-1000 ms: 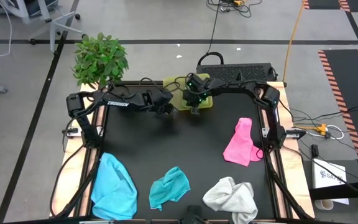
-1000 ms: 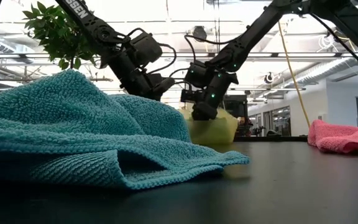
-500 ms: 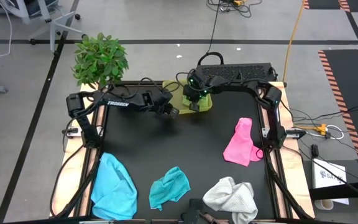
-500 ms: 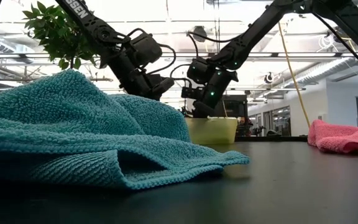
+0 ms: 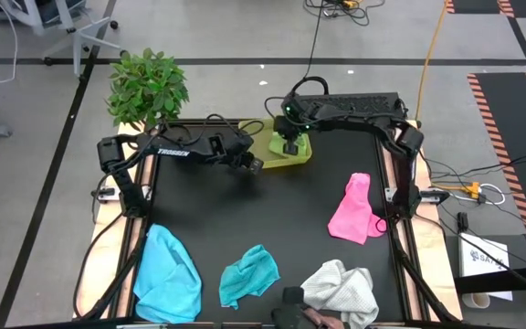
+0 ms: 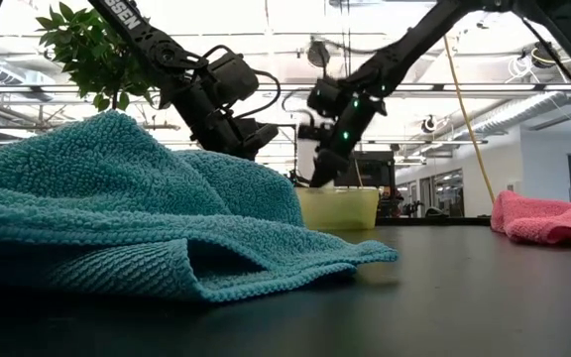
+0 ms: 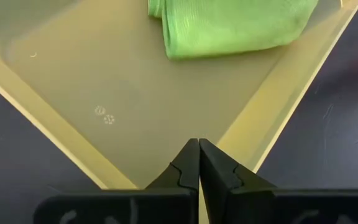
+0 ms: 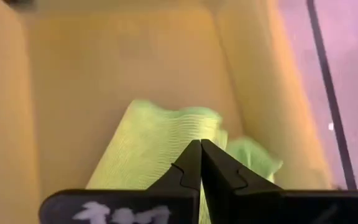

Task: Fold microfiber towels
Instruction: Put the green microfiber cloth into the bin

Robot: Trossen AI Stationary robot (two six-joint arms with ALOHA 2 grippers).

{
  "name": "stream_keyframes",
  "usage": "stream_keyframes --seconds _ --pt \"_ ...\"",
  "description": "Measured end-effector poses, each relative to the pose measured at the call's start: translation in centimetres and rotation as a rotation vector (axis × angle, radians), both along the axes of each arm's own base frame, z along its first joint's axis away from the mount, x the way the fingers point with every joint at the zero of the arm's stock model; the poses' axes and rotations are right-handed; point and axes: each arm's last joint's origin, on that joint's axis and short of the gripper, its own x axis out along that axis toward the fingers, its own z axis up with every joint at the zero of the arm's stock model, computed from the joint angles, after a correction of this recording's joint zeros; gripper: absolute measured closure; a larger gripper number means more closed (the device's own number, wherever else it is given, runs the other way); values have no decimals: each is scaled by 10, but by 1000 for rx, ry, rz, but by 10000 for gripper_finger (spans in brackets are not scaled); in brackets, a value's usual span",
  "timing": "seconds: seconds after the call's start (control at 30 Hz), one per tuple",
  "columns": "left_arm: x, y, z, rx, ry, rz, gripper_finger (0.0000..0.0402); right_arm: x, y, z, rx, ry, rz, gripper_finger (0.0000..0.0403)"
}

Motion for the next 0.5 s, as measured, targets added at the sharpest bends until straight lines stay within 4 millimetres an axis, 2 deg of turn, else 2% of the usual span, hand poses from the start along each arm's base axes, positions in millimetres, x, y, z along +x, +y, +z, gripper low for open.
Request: stream_keyframes --seconds 0.23,0.5 --pt "0 0 0 -1 -2 2 389 2 8 7 129 -83 81 403" --pt "0 0 0 -1 -2 2 396 14 35 -12 163 15 221 403"
